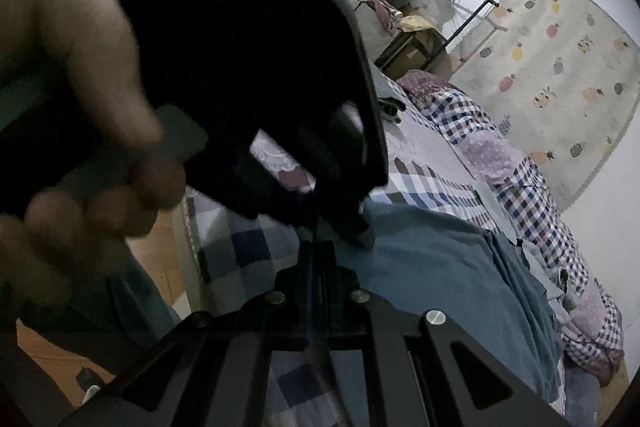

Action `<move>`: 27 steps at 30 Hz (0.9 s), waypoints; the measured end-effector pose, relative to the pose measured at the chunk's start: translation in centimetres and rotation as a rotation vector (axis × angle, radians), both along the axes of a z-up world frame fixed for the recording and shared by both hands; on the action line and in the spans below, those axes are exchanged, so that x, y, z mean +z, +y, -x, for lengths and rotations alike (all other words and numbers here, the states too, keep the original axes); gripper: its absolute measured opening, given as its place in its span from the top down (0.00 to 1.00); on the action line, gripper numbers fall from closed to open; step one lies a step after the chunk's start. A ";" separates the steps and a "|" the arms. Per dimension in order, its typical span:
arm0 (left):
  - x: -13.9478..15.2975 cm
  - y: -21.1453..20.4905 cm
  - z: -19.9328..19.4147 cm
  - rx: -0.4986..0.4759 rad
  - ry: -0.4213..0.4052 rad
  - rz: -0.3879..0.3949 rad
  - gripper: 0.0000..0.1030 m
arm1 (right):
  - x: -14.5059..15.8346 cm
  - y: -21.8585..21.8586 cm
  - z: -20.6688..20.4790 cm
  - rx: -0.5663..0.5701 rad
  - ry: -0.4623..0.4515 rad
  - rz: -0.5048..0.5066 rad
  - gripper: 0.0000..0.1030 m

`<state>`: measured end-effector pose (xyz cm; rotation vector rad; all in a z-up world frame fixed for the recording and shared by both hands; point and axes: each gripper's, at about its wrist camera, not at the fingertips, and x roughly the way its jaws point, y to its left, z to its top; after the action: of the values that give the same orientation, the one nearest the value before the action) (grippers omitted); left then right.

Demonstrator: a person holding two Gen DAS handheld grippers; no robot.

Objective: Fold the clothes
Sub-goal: 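Bring the right gripper beside the left gripper and grasp the shirt edge, then lift the teal shirt edge up off the bed with both grippers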

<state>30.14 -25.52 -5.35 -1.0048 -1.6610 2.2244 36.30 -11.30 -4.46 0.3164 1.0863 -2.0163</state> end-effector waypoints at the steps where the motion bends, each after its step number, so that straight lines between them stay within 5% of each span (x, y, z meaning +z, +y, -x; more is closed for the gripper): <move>1: 0.3 -0.1 -0.2 0.002 0.014 0.003 0.96 | -0.1 0.2 -0.1 -0.008 0.013 -0.002 0.93; 6: 1.0 -0.4 -0.7 0.020 0.049 -0.003 0.97 | -0.4 1.6 0.3 -0.084 0.063 0.016 0.60; 10: 1.2 -0.7 -0.8 0.039 0.074 -0.034 0.97 | -0.3 2.3 0.8 -0.145 0.087 0.021 0.50; 27: 5.6 -0.4 -0.7 0.075 0.199 -0.009 0.98 | -0.1 8.4 5.7 -0.355 0.092 -0.006 0.48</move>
<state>30.88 -25.93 0.21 -0.7024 -1.6438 2.2774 30.57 -2.89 -4.55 0.4497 1.1563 -2.3599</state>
